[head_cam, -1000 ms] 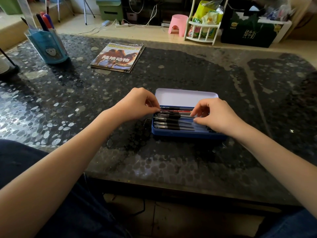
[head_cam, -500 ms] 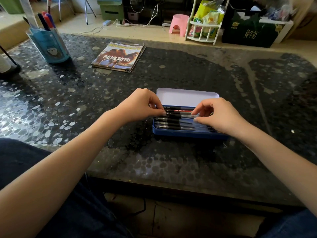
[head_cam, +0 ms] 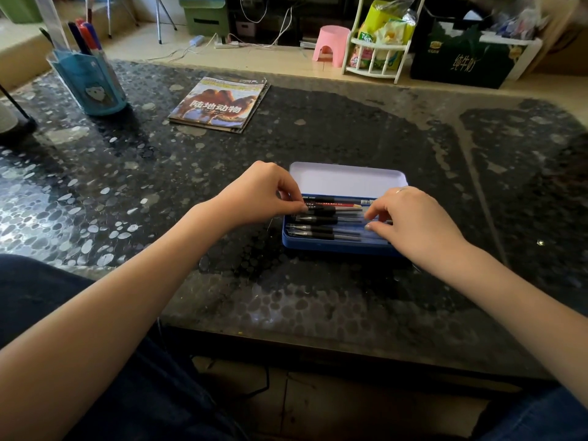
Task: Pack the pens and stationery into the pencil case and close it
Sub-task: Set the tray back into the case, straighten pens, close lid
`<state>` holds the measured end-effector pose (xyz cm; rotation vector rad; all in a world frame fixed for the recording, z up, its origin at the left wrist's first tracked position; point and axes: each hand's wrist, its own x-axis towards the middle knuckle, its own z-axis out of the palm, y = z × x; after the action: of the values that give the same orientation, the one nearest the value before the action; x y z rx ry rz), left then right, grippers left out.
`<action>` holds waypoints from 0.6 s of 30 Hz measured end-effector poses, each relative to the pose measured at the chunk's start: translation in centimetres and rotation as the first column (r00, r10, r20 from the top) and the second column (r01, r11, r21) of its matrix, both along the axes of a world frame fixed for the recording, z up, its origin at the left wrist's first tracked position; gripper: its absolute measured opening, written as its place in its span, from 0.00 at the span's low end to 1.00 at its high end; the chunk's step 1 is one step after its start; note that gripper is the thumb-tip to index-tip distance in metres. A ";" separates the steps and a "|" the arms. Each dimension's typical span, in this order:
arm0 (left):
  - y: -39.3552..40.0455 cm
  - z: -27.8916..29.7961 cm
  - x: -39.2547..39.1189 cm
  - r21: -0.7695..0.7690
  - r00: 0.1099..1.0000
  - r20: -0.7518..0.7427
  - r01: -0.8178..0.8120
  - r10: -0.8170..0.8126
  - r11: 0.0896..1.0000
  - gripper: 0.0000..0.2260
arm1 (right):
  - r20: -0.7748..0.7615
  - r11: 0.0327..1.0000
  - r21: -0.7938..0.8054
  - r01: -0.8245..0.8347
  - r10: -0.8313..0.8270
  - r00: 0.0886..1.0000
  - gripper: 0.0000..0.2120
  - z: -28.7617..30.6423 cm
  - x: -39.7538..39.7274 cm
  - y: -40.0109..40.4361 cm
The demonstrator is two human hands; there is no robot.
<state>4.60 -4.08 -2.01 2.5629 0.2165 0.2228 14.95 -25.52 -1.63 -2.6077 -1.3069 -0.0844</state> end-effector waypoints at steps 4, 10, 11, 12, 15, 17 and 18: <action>0.0 0.0 0.1 0.016 1.000 0.004 0.005 -0.005 1.000 0.04 | 0.033 0.997 -0.078 0.015 -0.012 0.999 0.05 0.0 0.0 0.1; 0.1 0.0 0.1 0.020 1.000 0.001 0.018 -0.018 1.000 0.04 | -0.038 0.999 -0.046 0.026 -0.028 0.999 0.03 0.8 0.6 -0.3; 0.2 0.0 0.1 0.023 1.000 0.001 0.019 -0.019 1.000 0.04 | -0.060 0.999 -0.045 0.029 -0.032 0.998 0.03 0.8 0.8 -0.4; 0.2 0.0 0.1 0.026 1.000 0.000 0.021 -0.021 0.999 0.04 | -0.095 0.999 -0.043 0.028 -0.032 0.995 0.03 0.9 0.9 -0.4; 0.3 0.0 0.1 0.038 1.000 -0.007 0.030 -0.030 0.999 0.04 | -0.216 0.999 -0.027 0.022 -0.027 0.976 0.02 0.8 1.2 -0.3; 0.4 0.0 0.1 0.050 0.999 -0.006 0.038 -0.037 0.998 0.04 | -0.289 1.000 -0.007 0.018 -0.019 0.957 0.03 0.6 1.1 -0.3; 0.4 0.1 0.1 0.055 0.999 -0.006 0.041 -0.040 0.998 0.04 | -0.325 1.000 0.016 0.015 -0.009 0.946 0.04 0.6 1.0 -0.3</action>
<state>4.70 -3.65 -1.96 2.6198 0.1620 0.2105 15.92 -25.79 -1.05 -2.4779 -1.1654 0.3182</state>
